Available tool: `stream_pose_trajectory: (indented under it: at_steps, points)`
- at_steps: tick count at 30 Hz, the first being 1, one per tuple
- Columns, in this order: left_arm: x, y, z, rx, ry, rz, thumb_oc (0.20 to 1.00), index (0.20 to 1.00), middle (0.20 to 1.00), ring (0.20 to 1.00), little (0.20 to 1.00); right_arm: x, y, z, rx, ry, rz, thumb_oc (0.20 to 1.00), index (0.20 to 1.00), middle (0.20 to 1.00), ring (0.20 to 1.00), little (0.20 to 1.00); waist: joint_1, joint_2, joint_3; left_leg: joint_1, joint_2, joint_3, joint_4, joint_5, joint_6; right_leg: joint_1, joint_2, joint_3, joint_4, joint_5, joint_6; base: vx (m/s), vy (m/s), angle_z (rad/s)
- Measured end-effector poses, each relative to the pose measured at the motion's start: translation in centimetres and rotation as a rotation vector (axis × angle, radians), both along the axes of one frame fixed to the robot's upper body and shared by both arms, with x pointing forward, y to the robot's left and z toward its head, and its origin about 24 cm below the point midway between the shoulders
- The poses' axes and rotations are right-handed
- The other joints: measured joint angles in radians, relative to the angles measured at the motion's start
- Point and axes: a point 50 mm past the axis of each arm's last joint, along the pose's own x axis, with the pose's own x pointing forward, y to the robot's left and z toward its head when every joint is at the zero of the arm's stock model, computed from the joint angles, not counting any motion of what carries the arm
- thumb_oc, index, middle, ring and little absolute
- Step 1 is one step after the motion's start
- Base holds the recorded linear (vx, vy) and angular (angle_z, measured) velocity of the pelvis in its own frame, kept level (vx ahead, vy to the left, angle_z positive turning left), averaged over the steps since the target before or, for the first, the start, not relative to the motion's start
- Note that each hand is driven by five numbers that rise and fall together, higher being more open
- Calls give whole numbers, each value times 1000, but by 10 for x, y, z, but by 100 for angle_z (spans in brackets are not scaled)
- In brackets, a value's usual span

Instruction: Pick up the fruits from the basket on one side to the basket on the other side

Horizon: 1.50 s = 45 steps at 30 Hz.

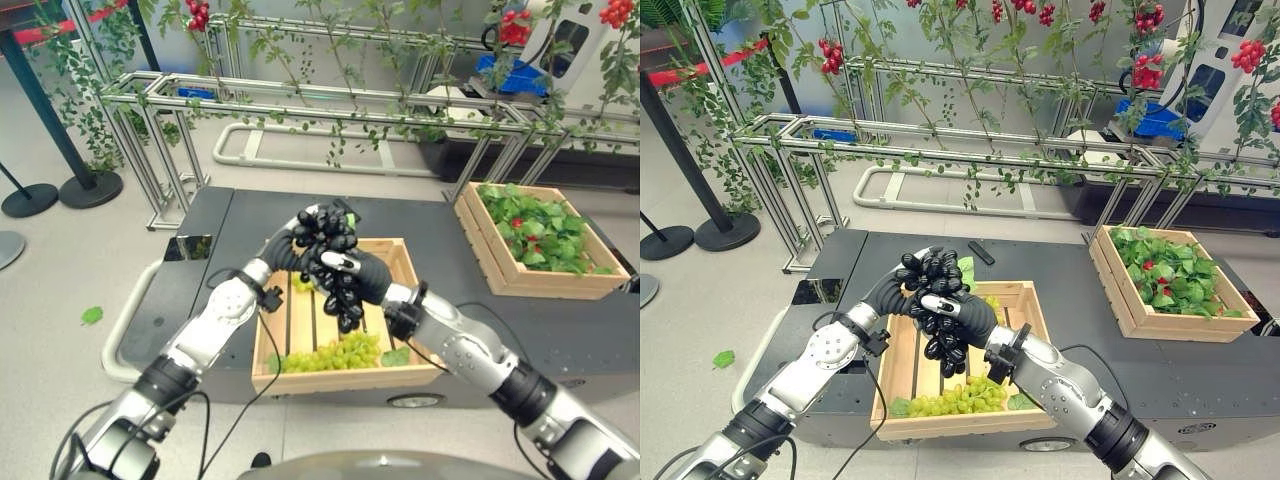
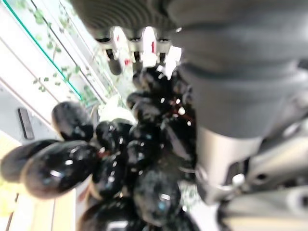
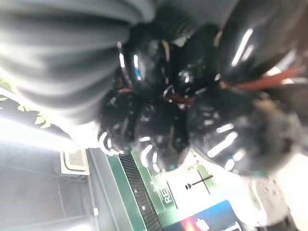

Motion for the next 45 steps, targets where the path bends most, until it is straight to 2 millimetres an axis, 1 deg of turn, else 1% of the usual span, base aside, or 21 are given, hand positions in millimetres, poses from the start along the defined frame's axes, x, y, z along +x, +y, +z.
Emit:
stream_pose_trajectory:
  at_steps: [5, 10, 16, 17, 18, 19, 37, 45]
  points:
    - [1, 0, -3, 25, 44, -40, 1000, 1000, 1000, 1000, 1000, -1, -1, -4, -21, 11, 12, 200, 200, 200, 200, 200, -1, 5, -4, 0, 0, 0, 2, 0, 0, 0, 1, 2, 1, 0, 0, 0, 0, 0]
    - [4, 0, -5, 76, 125, -126, 1000, 1000, 1000, 1000, 1000, -3, -1, -9, -40, 26, 49, 200, 200, 200, 200, 200, -2, 8, -14, 0, 0, 0, 2, 0, 0, 0, 0, 5, 1, 0, 0, 0, 0, 0]
    - [-2, -4, -13, 89, 211, -196, 1000, 1000, 1000, 1000, 1000, -10, 6, -15, -43, 45, 110, 200, 200, 200, 200, 200, -3, 8, -17, 0, 0, 1, 4, 0, 0, -3, 0, 7, 2, 0, 0, 0, 0, 0]
    - [-3, -5, -14, 92, 218, -207, 426, 426, 426, 426, 426, -12, 9, -15, -34, 48, 123, 200, 200, 200, 200, 200, -3, 8, -17, 0, 0, 1, 4, 0, 0, -3, 0, 8, 2, 0, 0, 0, 0, 0]
    - [-3, -6, -15, 92, 220, -213, 426, 426, 426, 426, 426, -13, 10, -15, -32, 49, 126, 200, 200, 200, 200, 200, -3, 8, -17, 0, 0, 1, 4, 0, 0, -3, 0, 8, 2, 0, 0, 0, 0, 0]
    - [-4, -7, -15, 90, 222, -220, 200, 200, 200, 200, 200, -13, 11, -16, -31, 53, 130, 200, 200, 200, 200, 200, -2, 8, -17, 0, 0, 1, 3, 0, 0, -3, 0, 8, 2, 0, 0, 0, 0, 0]
    - [-5, -13, -17, 63, 224, -223, 200, 200, 200, 200, 200, -12, 12, -14, -16, 44, 132, 200, 200, 200, 200, 200, 0, 8, -17, -2, 0, 1, 2, 0, 0, -3, 0, 3, 1, 0, 0, 0, 0, 0]
    - [-8, -15, -21, 13, 233, -198, 200, 200, 200, 200, 200, -12, 12, -13, -15, 42, 127, 200, 200, 200, 200, 200, 0, 9, -16, -2, 0, 0, 1, 0, 0, -3, 0, 2, 0, 0, 1, 0, 0, 0]
